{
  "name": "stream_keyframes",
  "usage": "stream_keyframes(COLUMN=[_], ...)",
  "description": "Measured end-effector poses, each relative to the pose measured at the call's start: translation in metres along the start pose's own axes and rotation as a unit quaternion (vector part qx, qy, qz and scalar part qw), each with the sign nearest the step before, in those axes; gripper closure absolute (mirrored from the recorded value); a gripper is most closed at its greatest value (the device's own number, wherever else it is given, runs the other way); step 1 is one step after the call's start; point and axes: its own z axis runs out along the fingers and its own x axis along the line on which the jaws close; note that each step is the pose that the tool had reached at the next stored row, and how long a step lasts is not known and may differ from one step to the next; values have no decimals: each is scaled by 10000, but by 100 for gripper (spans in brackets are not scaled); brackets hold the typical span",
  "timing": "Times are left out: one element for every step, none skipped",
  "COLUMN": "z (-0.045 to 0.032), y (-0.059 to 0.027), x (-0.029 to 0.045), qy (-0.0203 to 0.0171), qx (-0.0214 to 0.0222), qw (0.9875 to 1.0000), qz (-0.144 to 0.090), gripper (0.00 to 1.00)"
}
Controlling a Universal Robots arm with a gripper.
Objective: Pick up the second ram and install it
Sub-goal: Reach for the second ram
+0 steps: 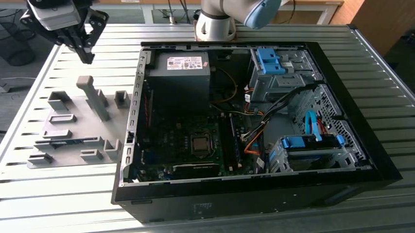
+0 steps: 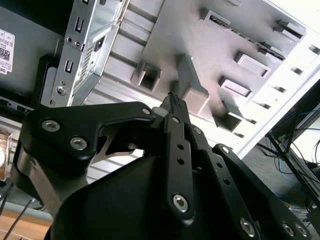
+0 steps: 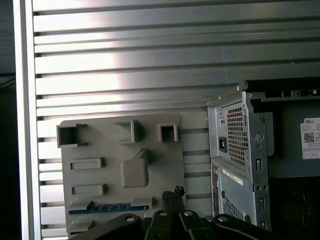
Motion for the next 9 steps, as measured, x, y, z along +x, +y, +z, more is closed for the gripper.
stream_keyframes(z=[1, 2, 3, 4, 5, 6, 6, 7, 8], y=[-1, -1, -2, -3, -4, -4, -5, -6, -8], x=[9, 18, 26, 35, 44, 54, 67, 80, 94], qy=[0, 0, 1, 1, 2, 1, 1, 2, 1], qx=[0, 0, 0, 0, 0, 0, 0, 0, 0], qw=[10000, 10000, 10000, 10000, 10000, 10000, 10000, 10000, 10000], qz=[0, 0, 0, 0, 0, 0, 0, 0, 0], gripper=[89, 89, 89, 89, 89, 89, 89, 89, 89])
